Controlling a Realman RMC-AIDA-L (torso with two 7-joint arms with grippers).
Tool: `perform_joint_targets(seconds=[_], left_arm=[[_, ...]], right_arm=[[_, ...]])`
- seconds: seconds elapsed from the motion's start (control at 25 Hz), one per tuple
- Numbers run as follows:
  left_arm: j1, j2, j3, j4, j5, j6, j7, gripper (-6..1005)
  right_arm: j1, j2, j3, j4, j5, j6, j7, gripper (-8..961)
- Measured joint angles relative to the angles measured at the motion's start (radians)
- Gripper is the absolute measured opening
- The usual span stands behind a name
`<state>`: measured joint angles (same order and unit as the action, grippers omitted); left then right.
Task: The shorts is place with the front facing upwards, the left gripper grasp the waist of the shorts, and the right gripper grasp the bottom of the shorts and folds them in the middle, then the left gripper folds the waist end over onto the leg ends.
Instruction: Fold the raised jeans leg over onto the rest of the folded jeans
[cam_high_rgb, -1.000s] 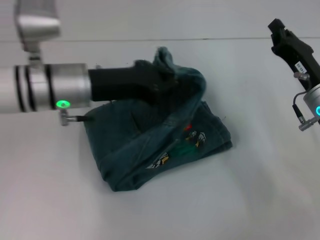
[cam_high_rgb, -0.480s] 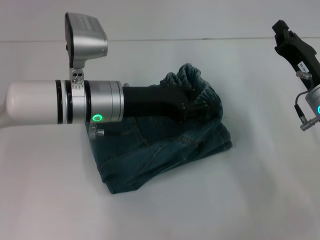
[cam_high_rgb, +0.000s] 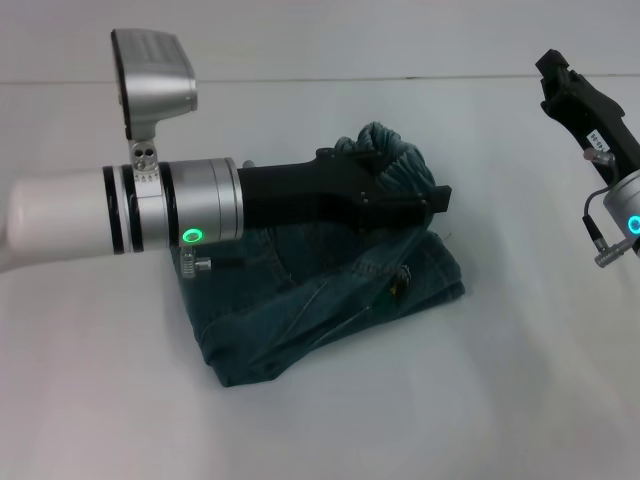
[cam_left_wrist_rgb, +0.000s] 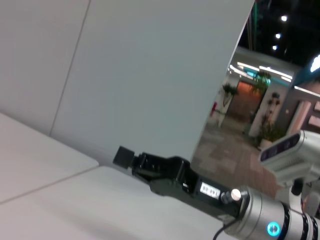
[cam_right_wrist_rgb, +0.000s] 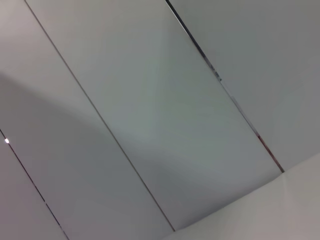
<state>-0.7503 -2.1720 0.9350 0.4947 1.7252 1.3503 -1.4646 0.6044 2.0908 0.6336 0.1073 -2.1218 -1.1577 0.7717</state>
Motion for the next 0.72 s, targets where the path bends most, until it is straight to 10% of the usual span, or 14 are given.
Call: perform_joint_targets(seconds=[0.2,0.72], left_arm=[[0.004,0.001,0.053,-0.017,-0.019,0.004,0.059,831],[-0.072,0.009,0.390,0.146,0.103,-0.137,-0.097,936]], right_arm=[[-0.006,0.000,0.000,0.000,-0.001,0.001,0.000,6],[-0.031,0.000,-0.002,0.000,0.000,0.023,0.001,7]])
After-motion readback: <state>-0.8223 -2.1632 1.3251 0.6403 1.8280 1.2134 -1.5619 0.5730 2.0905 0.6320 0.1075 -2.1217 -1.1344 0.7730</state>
